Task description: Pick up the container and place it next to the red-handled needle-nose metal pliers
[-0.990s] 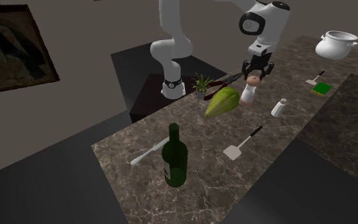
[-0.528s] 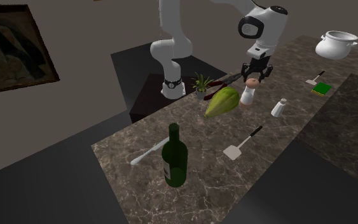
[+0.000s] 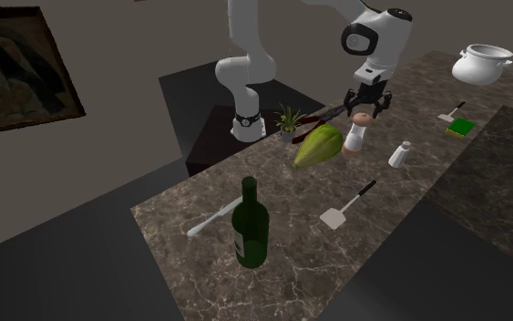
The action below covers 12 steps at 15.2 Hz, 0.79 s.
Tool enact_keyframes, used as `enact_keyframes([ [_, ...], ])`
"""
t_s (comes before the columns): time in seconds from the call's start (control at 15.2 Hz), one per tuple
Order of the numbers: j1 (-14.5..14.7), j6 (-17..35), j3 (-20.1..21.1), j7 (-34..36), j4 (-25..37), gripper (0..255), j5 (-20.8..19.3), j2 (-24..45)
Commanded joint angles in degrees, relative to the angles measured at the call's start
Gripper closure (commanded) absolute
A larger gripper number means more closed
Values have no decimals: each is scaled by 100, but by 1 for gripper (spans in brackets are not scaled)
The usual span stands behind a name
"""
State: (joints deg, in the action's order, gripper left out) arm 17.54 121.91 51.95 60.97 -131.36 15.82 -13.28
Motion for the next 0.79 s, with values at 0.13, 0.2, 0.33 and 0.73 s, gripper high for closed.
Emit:
enact_keyframes([
  [0.13, 52, -637, -229, -126, 372, 0, 127, -311],
  [0.2, 61, -799, -286, -146, 480, 0, 142, -372],
  [0.33, 62, -799, -287, -147, 480, 0, 142, -373],
  [0.73, 62, -798, -286, -145, 480, 0, 141, -372],
])
